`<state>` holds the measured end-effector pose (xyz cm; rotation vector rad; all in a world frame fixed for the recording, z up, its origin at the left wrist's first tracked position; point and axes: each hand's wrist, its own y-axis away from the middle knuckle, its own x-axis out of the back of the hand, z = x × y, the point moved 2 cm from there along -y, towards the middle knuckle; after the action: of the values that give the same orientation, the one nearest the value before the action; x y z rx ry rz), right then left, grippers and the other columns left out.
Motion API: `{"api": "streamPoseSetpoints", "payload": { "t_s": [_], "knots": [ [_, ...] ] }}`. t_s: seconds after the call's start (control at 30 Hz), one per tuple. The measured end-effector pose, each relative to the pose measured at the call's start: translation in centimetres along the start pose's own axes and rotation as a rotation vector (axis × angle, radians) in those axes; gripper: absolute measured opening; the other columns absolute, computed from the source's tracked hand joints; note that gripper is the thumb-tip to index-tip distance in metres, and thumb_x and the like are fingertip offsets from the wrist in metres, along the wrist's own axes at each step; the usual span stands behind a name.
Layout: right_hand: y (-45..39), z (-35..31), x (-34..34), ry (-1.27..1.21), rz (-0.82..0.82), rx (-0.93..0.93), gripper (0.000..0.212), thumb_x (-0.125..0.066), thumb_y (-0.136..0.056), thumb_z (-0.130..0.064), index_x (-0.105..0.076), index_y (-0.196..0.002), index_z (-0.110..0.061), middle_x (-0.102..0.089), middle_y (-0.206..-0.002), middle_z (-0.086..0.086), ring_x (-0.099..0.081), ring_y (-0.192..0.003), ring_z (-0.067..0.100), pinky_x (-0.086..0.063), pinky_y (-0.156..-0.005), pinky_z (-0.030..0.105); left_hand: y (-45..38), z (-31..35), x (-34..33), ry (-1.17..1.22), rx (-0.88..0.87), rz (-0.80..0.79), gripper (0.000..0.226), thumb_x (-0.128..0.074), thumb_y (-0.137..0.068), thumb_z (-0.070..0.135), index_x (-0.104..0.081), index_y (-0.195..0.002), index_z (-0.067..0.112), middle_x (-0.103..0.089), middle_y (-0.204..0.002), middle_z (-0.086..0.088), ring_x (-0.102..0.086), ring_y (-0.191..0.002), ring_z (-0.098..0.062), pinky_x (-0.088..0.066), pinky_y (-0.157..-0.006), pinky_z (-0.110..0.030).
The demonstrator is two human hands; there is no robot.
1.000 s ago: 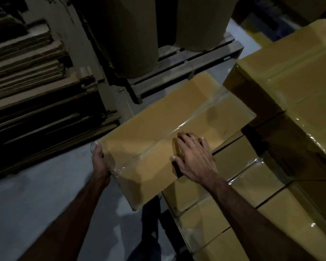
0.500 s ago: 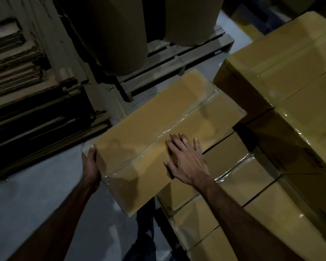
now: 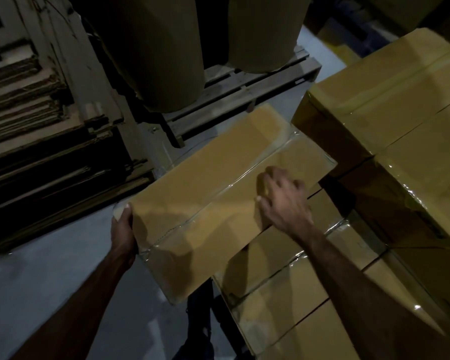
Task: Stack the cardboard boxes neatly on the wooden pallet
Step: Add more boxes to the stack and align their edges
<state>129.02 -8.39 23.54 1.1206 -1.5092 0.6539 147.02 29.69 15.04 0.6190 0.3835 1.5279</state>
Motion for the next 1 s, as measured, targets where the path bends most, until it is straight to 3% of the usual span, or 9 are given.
{"api": "streamPoseSetpoints", "payload": {
  "t_s": [0.13,0.27,0.4,0.57,0.67,0.77,0.83,0.93,1.0],
  "knots": [
    [-4.6,5.8,2.6,-0.023,0.029,-0.264,0.075,-0.066,-0.096,-0.049,-0.034,-0.155,-0.015,-0.028,-0.166,0.015,-0.028,-0.152,0.037,-0.029,-0.117,0.069,0.7,-0.5,-0.2,0.004,0.032,0.027,0.059,-0.057,-0.097,0.063,-0.071,-0.13,0.017,-0.077,-0.118,-0.007,-0.072,-0.109,-0.03,-0.056,-0.096,-0.044],
    [-7.0,9.1,3.6,-0.2,-0.04,-0.388,0.079,-0.067,-0.091,-0.054,-0.035,-0.154,-0.017,-0.033,-0.163,0.015,-0.031,-0.151,0.04,-0.024,-0.118,0.071,1.1,-0.8,-0.4,0.059,0.054,0.054,0.06,-0.061,-0.097,0.058,-0.068,-0.137,0.013,-0.076,-0.123,-0.007,-0.072,-0.112,-0.027,-0.056,-0.097,-0.042],
    [-8.3,10.0,4.2,-0.292,-0.058,-0.47,0.079,-0.064,-0.078,-0.065,-0.048,-0.142,-0.021,-0.049,-0.144,0.017,-0.047,-0.134,0.045,-0.036,-0.111,0.068,-0.6,-2.1,0.7,0.083,0.065,0.039,0.09,-0.075,-0.076,0.076,-0.06,-0.145,0.02,-0.072,-0.132,-0.009,-0.069,-0.12,-0.033,-0.055,-0.101,-0.053],
    [-8.6,10.5,4.8,-0.263,-0.062,-0.496,0.061,-0.072,-0.089,-0.052,-0.054,-0.138,-0.021,-0.047,-0.145,0.017,-0.045,-0.136,0.046,-0.035,-0.11,0.064,-1.8,-2.7,1.8,0.098,0.127,-0.025,0.129,-0.083,-0.067,0.076,-0.025,-0.165,0.016,-0.061,-0.146,-0.012,-0.06,-0.131,-0.038,-0.047,-0.11,-0.061],
    [-8.7,10.8,6.6,-0.229,-0.05,-0.492,0.054,-0.071,-0.092,-0.052,-0.057,-0.134,-0.021,-0.047,-0.144,0.017,-0.045,-0.135,0.048,-0.035,-0.109,0.064,2.0,1.9,-0.7,0.129,0.082,-0.062,0.105,-0.079,-0.078,0.065,-0.04,-0.159,0.01,-0.068,-0.137,-0.013,-0.064,-0.122,-0.035,-0.053,-0.102,-0.052],
    [-8.6,11.5,8.9,-0.212,-0.044,-0.499,0.052,-0.07,-0.092,-0.052,-0.059,-0.131,-0.019,-0.049,-0.144,0.019,-0.045,-0.136,0.048,-0.036,-0.109,0.065,4.1,5.6,-3.8,0.129,0.032,-0.168,0.055,-0.064,-0.091,0.053,-0.073,-0.128,0.013,-0.074,-0.115,-0.012,-0.068,-0.099,-0.03,-0.052,-0.089,-0.045],
    [-8.6,11.7,10.3,-0.228,-0.037,-0.507,0.057,-0.069,-0.085,-0.056,-0.061,-0.127,-0.019,-0.053,-0.14,0.022,-0.051,-0.131,0.049,-0.041,-0.109,0.065,5.1,7.8,-5.5,0.126,0.029,-0.212,0.035,-0.056,-0.101,0.047,-0.079,-0.103,0.021,-0.076,-0.094,-0.003,-0.069,-0.084,-0.023,-0.052,-0.082,-0.042],
    [-8.5,12.5,11.5,-0.265,-0.057,-0.508,0.073,-0.064,-0.072,-0.065,-0.064,-0.125,-0.014,-0.057,-0.133,0.024,-0.06,-0.119,0.045,-0.052,-0.103,0.056,5.3,10.1,-7.5,0.107,0.009,-0.221,0.041,-0.051,-0.106,0.043,-0.083,-0.088,0.026,-0.076,-0.081,0.004,-0.069,-0.079,-0.018,-0.057,-0.074,-0.037],
    [-8.6,13.0,11.7,-0.278,-0.078,-0.461,0.059,-0.072,-0.083,-0.056,-0.068,-0.119,-0.009,-0.06,-0.13,0.025,-0.061,-0.118,0.042,-0.054,-0.101,0.051,5.0,11.0,-8.3,0.064,0.02,-0.222,0.044,-0.049,-0.107,0.044,-0.084,-0.088,0.025,-0.077,-0.081,0.004,-0.071,-0.079,-0.018,-0.061,-0.07,-0.036]
  ]
}}
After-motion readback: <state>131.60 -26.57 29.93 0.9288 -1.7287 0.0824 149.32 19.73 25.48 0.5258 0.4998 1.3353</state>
